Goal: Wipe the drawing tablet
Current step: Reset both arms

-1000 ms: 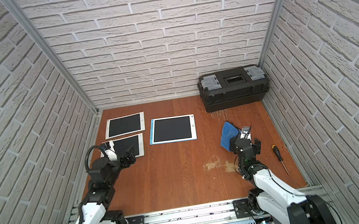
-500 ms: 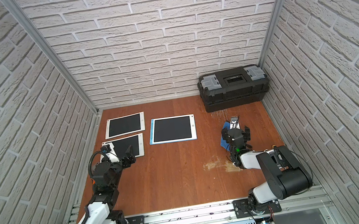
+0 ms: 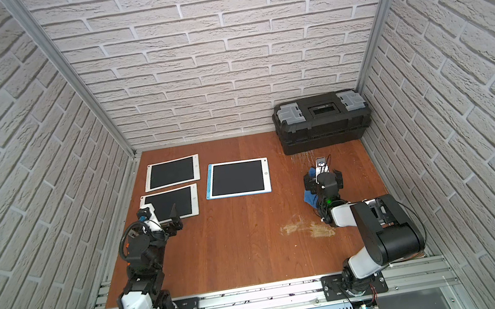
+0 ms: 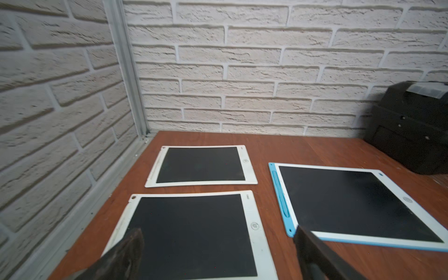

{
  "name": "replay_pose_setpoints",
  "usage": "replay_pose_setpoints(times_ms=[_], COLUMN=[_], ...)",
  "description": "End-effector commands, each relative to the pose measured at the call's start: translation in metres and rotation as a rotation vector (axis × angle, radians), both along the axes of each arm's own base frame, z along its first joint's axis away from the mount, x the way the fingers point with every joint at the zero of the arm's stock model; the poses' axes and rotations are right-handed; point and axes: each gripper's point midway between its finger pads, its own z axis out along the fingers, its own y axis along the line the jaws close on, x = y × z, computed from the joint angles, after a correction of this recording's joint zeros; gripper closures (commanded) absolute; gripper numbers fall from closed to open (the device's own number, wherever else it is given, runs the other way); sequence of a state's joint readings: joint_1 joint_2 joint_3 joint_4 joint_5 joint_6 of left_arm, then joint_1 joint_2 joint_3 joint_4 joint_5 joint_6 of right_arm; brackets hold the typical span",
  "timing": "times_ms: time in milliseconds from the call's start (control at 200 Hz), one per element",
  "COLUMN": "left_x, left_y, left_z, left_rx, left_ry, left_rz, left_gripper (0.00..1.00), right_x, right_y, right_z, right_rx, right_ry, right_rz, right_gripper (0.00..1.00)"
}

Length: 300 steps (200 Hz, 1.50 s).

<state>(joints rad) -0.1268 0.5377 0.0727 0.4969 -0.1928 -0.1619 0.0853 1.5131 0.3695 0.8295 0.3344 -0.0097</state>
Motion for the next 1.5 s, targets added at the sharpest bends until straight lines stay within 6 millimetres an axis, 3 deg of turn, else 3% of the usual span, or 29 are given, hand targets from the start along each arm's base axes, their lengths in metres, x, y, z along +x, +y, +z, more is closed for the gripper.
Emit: replay_pose_setpoints(times_ms=[0, 155, 295, 435, 505, 615, 700, 725, 780, 1150, 1495], left_x=[-0.011, -0.021, -0.009, 0.038, 0.064, 0.087, 0.106, 0.105, 0.116, 0.113, 0.113], left_y=[0.026, 0.059, 0.060, 0.059, 0.037, 0.036, 0.027, 0.022, 0.020, 0.024, 0.024], left_z=[-0.002, -0.011, -0.014, -0.042, -0.047, -0.058, -0.081, -0.092, -0.088, -0.091, -0.091], left_rx=[0.046, -0.009, -0.064, -0.048, -0.019, 0.041, 0.044, 0.046, 0.047, 0.022, 0.022], left_ry=[-0.048, -0.063, -0.065, 0.076, 0.098, 0.181, 0.191, 0.269, 0.314, 0.300, 0.299], left_rz=[0.113, 0.237, 0.220, 0.194, 0.049, 0.028, -0.045, -0.076, -0.098, -0.092, -0.090], left_gripper=[0.02, 0.02, 0.02, 0.02, 0.02, 0.02, 0.02, 0.02, 0.02, 0.02, 0.02], right_x=[0.004, 0.011, 0.010, 0.009, 0.010, 0.011, 0.011, 0.011, 0.011, 0.013, 0.013], right_y=[0.010, 0.011, 0.010, 0.009, 0.008, 0.007, 0.008, 0.008, 0.007, 0.003, 0.012], right_z=[0.012, 0.008, 0.008, 0.009, 0.008, 0.008, 0.008, 0.008, 0.007, 0.005, 0.006], right_rx=[-0.018, 0.008, 0.013, 0.022, 0.033, 0.040, 0.043, 0.044, 0.045, 0.128, 0.089], right_ry=[-0.053, -0.015, -0.016, -0.023, -0.014, -0.012, -0.011, -0.011, -0.008, -0.008, 0.000], right_rz=[0.047, 0.076, 0.079, 0.078, 0.081, 0.082, 0.086, 0.087, 0.087, 0.130, 0.154], right_gripper=[0.00, 0.00, 0.00, 0.00, 0.00, 0.00, 0.00, 0.00, 0.00, 0.00, 0.00])
